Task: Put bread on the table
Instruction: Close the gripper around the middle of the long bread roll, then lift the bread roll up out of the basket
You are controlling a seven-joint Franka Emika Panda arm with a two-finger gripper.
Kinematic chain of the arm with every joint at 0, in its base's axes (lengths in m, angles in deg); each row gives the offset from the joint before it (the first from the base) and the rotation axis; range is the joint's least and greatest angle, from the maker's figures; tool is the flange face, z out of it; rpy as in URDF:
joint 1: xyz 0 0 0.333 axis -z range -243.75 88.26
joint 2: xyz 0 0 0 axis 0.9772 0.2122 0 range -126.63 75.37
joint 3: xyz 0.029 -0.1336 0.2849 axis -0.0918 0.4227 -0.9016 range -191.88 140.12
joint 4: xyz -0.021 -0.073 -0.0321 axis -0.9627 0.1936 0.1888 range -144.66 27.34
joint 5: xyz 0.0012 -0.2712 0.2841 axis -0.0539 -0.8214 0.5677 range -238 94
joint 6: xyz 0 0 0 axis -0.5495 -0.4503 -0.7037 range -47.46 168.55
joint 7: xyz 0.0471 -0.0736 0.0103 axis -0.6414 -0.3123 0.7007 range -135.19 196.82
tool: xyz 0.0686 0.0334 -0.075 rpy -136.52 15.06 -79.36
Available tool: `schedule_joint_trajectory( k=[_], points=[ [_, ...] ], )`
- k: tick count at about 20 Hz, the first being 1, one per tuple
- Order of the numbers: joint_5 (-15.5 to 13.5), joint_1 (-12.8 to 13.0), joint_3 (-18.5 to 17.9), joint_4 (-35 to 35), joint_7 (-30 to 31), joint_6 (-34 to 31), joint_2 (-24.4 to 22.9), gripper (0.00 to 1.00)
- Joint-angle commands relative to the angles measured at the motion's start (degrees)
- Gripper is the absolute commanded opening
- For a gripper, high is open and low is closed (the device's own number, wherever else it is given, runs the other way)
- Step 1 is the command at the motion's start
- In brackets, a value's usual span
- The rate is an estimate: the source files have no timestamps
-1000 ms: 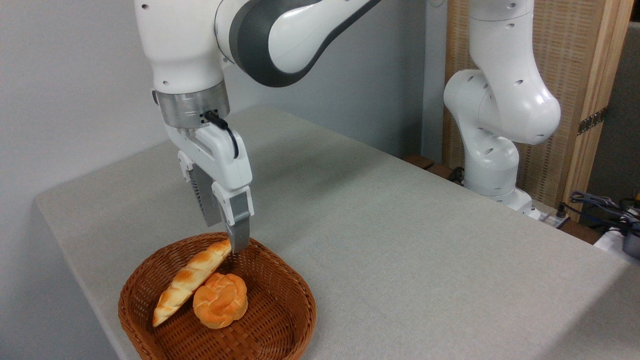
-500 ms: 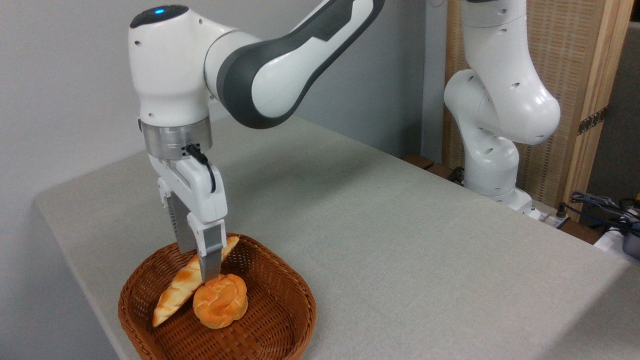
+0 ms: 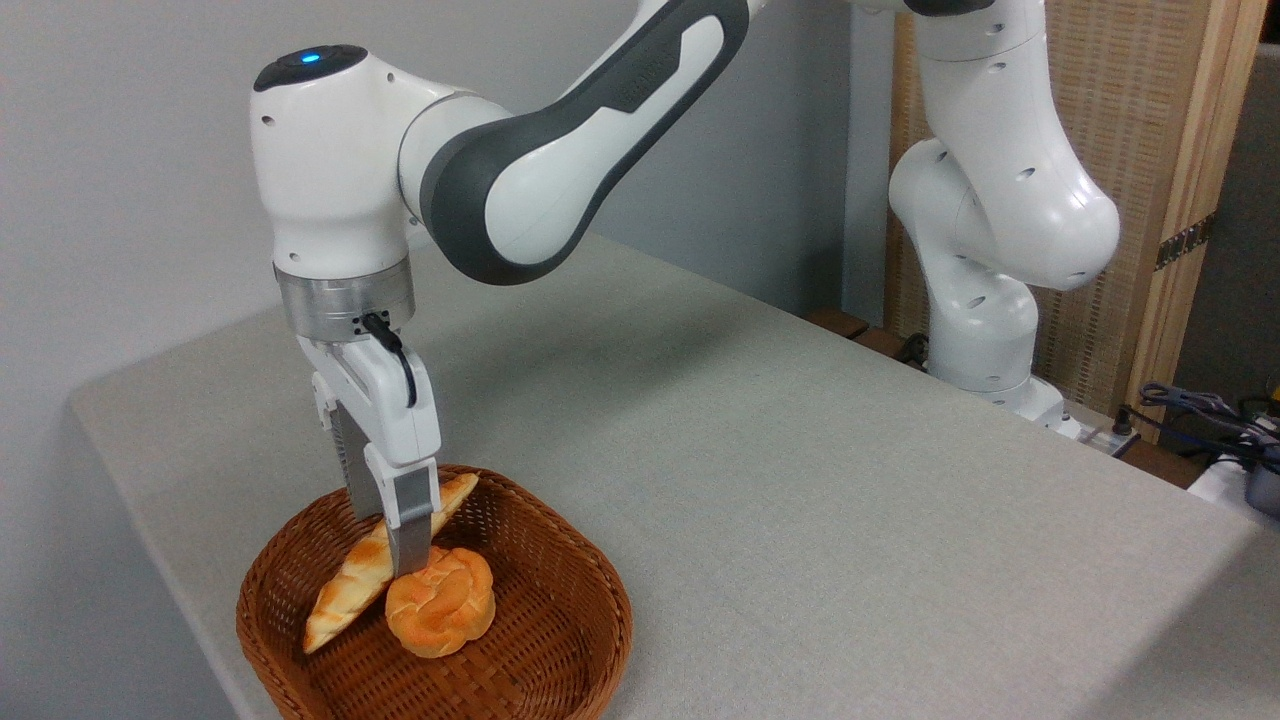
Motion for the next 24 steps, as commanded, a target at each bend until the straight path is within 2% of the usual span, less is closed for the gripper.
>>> schedule_joint_trajectory(
  k=[1, 8, 10, 19, 24],
  points=[
    [0.8, 0.0, 0.1, -0.1, -1.7, 0.8, -0.2, 0.39],
    [0.8, 0.0, 0.1, -0.1, -1.7, 0.4, -0.3, 0.40],
    [0.8, 0.0, 0.1, -0.1, -1.7, 0.4, -0.4, 0.43],
    [0.7, -0.2, 0.0, -0.1, -1.6, 0.0, -1.5, 0.43],
    [0.2, -0.3, -0.1, 0.0, -1.3, -2.3, -2.6, 0.42]
  ],
)
